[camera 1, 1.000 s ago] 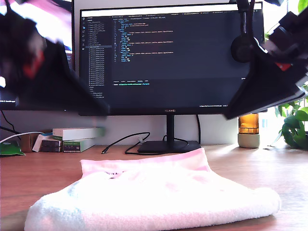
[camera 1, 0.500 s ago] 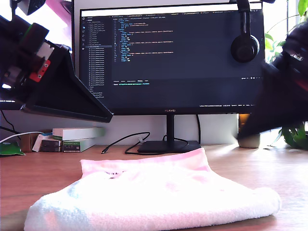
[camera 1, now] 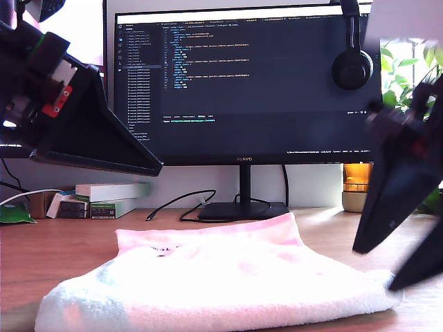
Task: Fold the tea towel to a neat square and place it to the right
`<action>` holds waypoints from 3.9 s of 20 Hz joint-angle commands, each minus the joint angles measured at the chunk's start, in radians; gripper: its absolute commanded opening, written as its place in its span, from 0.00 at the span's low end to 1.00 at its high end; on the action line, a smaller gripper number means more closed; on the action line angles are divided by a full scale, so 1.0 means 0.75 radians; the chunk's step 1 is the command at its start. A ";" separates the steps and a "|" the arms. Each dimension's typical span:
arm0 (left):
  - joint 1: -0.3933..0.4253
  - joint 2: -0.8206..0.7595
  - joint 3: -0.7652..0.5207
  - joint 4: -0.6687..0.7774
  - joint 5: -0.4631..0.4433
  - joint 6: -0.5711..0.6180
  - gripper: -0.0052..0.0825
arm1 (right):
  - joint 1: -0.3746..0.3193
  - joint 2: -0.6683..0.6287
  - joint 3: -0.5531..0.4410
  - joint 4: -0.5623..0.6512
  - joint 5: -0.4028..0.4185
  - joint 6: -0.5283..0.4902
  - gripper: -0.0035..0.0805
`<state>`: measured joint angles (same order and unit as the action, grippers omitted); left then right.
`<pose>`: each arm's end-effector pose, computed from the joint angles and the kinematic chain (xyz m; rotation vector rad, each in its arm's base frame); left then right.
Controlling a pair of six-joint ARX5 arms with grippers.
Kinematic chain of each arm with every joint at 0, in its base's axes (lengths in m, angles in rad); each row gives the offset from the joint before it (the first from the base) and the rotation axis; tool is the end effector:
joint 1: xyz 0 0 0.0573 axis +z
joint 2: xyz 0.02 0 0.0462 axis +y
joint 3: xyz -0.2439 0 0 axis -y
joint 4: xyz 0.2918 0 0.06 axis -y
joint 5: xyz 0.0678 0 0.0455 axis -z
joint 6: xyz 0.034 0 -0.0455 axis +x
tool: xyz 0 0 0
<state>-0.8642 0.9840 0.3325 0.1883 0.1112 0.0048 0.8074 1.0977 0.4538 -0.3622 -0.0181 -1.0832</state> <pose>0.1557 -0.1882 0.1320 0.1815 0.4458 -0.9585 0.1605 0.1686 0.1074 -1.3316 0.4656 1.2340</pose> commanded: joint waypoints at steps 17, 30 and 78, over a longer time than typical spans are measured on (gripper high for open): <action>-0.005 0.008 -0.020 -0.063 0.005 0.015 0.03 | 0.041 0.226 -0.011 0.107 0.094 -0.019 0.03; -0.154 0.007 -0.020 -0.245 -0.053 0.110 0.23 | 0.049 0.225 0.179 0.070 0.108 0.003 0.03; -0.436 0.390 0.113 -0.297 -0.487 0.145 0.04 | 0.010 0.225 0.375 -0.228 0.076 0.271 0.03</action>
<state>-1.1851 1.2827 0.3973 -0.0246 -0.2684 0.1249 0.8188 1.2572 0.7258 -0.5205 0.0498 -0.8890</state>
